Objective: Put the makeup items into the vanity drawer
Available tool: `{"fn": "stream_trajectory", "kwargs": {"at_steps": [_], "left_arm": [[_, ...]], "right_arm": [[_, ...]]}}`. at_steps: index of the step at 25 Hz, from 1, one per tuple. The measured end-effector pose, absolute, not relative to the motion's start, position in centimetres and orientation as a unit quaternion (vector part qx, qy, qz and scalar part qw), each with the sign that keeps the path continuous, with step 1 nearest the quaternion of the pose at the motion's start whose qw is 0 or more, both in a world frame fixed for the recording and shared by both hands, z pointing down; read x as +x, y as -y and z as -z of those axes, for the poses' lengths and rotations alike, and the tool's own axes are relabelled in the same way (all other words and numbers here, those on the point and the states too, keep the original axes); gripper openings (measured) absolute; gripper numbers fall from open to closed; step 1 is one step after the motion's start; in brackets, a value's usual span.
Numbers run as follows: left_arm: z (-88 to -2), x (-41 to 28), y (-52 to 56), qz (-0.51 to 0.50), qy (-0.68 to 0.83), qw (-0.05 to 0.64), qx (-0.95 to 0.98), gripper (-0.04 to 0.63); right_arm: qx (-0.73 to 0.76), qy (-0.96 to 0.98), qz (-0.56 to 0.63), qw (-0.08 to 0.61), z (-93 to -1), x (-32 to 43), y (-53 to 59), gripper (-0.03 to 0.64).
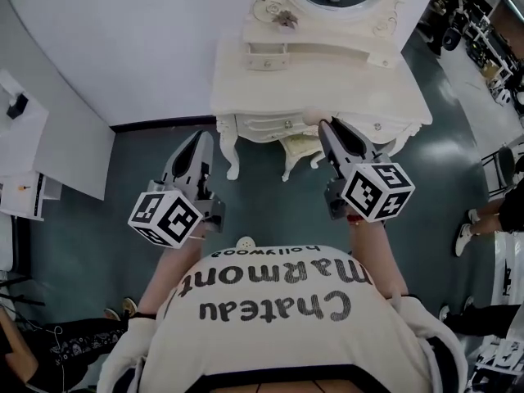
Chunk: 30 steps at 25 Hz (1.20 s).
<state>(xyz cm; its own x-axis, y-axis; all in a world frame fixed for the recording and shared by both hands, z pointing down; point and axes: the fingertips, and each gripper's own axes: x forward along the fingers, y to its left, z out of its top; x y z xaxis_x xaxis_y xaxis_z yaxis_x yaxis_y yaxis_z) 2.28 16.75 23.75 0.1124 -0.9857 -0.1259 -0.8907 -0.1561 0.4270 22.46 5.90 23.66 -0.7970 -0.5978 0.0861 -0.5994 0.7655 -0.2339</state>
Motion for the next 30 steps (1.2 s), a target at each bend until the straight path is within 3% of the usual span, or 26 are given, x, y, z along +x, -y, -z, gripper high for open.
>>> {"fn": "stream_trajectory", "kwargs": {"at_steps": [17,30], "left_arm": [[-22.8,-5.8,-8.2,0.197,0.604,0.112,0.764,0.008],[-30.0,-8.4,-4.5,0.162,0.616,0.182,0.749,0.008]], "right_arm": [[0.351,0.931,-0.102,0.001,-22.9,14.9,1.4,0.092],[0.366,0.916,-0.148,0.063,-30.4,13.0,6.3,0.092]]}}
